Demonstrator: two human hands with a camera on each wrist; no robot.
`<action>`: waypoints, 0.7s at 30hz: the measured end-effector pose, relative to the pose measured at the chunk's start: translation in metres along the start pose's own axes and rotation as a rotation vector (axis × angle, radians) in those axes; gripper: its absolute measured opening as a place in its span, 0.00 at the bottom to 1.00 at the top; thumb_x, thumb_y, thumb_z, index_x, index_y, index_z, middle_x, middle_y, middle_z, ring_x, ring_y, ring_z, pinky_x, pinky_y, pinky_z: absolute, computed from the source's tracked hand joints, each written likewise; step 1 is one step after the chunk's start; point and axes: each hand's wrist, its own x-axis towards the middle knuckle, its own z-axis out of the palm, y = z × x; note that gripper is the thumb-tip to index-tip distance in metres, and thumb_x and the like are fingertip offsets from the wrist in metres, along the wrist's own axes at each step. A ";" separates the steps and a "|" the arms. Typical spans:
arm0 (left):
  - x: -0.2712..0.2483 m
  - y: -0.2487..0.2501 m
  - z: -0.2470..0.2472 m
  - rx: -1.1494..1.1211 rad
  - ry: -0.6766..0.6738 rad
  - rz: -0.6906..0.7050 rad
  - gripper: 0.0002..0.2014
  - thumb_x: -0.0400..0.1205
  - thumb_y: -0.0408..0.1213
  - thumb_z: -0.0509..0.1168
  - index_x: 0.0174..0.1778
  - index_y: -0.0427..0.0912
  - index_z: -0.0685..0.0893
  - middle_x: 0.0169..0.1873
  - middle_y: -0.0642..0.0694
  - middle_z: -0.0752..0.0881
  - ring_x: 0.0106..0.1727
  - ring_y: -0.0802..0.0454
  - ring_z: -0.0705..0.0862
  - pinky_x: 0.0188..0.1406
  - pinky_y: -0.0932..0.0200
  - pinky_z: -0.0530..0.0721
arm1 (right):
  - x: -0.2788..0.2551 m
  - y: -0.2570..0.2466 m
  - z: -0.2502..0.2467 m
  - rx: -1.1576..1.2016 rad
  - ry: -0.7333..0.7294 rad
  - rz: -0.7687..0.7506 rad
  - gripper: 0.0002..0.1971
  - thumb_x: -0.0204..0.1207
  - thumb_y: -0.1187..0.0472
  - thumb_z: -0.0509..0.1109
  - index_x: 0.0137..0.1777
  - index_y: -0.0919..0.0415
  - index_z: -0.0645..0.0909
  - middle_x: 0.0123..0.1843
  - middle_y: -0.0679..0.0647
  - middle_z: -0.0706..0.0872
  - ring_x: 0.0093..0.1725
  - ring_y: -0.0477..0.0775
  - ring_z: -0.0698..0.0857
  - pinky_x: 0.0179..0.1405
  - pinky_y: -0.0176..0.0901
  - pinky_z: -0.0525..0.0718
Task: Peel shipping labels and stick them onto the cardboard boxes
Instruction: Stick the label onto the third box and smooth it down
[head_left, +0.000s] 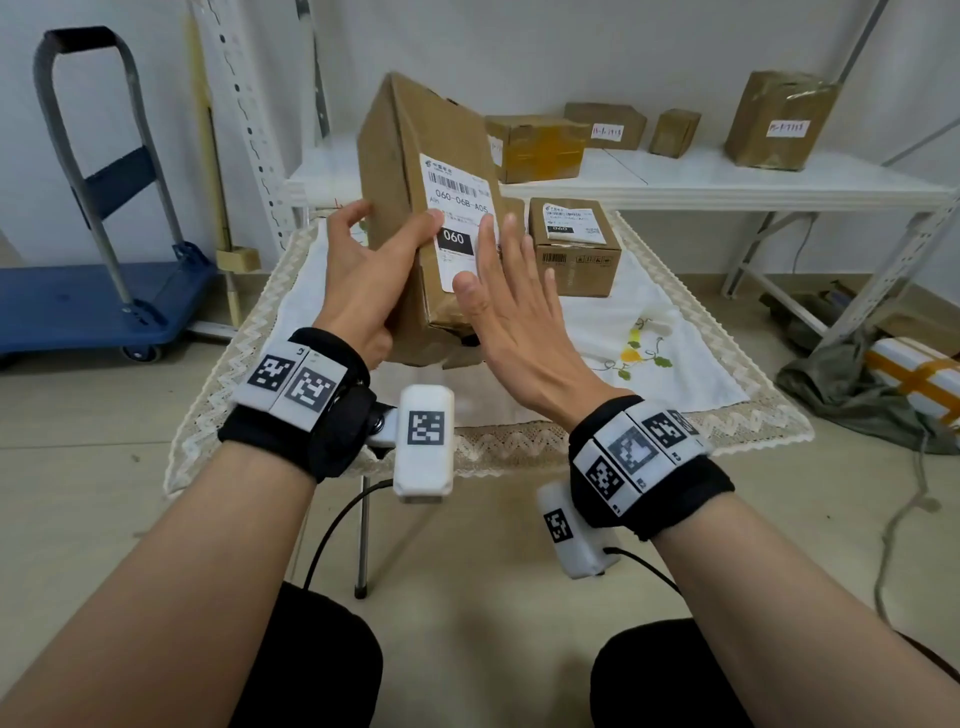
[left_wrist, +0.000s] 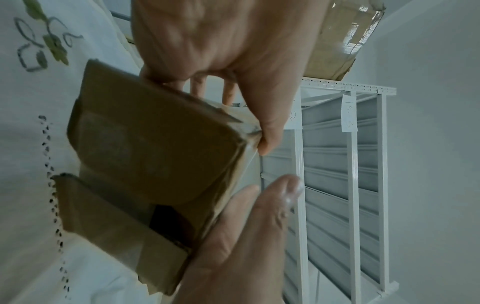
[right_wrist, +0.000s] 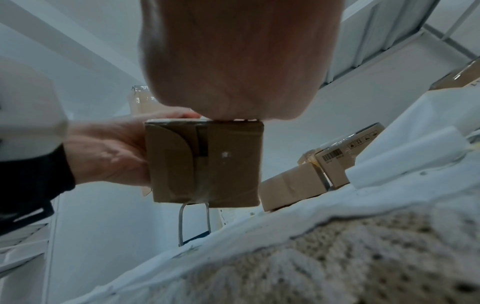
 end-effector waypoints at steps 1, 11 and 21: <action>0.001 -0.001 -0.001 -0.017 0.011 -0.003 0.35 0.78 0.44 0.78 0.76 0.55 0.66 0.55 0.48 0.92 0.47 0.53 0.94 0.51 0.51 0.92 | 0.000 0.002 0.001 0.005 -0.012 0.005 0.39 0.82 0.29 0.33 0.88 0.42 0.29 0.90 0.45 0.26 0.88 0.47 0.27 0.88 0.59 0.29; 0.002 -0.009 0.011 0.068 -0.091 0.018 0.54 0.65 0.52 0.83 0.82 0.65 0.55 0.67 0.46 0.86 0.58 0.49 0.91 0.63 0.45 0.88 | 0.011 -0.004 -0.024 0.068 0.227 0.052 0.44 0.79 0.29 0.33 0.90 0.50 0.32 0.91 0.50 0.29 0.90 0.52 0.31 0.88 0.61 0.29; 0.006 -0.017 0.012 -0.008 0.042 0.006 0.52 0.54 0.56 0.84 0.70 0.76 0.61 0.69 0.46 0.82 0.65 0.46 0.87 0.65 0.43 0.86 | 0.009 0.001 -0.003 0.016 0.053 -0.039 0.40 0.81 0.29 0.35 0.89 0.42 0.31 0.91 0.47 0.29 0.89 0.47 0.29 0.87 0.58 0.28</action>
